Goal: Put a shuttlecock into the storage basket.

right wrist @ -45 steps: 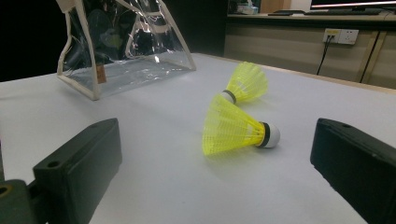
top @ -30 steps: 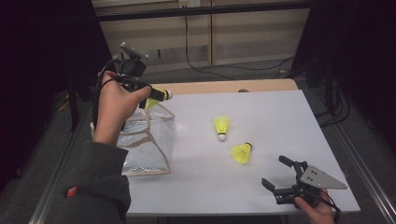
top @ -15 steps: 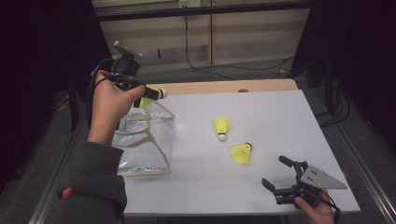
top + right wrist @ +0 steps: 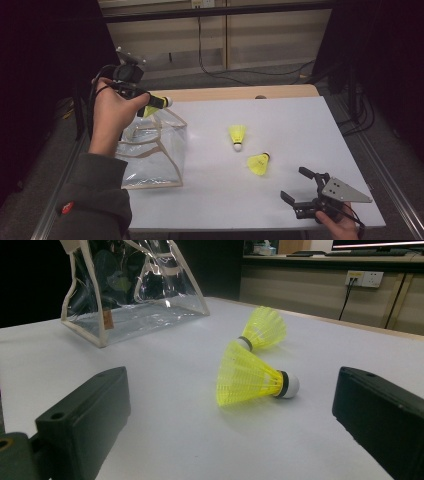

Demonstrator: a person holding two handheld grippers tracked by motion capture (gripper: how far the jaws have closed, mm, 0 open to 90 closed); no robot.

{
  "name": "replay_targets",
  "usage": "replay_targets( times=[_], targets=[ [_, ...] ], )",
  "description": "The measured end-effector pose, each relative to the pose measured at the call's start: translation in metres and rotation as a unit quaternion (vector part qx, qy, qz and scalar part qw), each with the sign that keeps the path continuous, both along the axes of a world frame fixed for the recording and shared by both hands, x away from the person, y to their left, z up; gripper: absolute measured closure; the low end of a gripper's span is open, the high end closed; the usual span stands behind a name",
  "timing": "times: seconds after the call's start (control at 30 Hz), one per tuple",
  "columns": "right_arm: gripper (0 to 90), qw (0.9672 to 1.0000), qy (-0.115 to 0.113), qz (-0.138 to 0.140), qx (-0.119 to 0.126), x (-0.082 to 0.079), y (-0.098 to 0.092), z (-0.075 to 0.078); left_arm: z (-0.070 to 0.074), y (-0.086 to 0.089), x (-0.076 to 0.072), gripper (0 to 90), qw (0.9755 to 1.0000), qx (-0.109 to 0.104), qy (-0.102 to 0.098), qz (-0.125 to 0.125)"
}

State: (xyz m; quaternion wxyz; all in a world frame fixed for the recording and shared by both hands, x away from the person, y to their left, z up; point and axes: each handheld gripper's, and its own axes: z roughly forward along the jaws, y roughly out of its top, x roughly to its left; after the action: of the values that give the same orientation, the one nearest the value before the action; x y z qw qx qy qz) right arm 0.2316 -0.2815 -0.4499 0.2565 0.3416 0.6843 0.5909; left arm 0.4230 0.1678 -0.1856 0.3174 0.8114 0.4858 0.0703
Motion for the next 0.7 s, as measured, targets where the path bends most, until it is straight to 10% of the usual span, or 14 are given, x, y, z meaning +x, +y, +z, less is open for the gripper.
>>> replay_targets(
  times=[0.7],
  targets=[
    [2.2,1.0,0.002,-0.001,0.0,-0.001,0.0,0.0,-0.006,0.019,0.0,85.7,0.9998,0.01,0.008,0.017]
  ],
)
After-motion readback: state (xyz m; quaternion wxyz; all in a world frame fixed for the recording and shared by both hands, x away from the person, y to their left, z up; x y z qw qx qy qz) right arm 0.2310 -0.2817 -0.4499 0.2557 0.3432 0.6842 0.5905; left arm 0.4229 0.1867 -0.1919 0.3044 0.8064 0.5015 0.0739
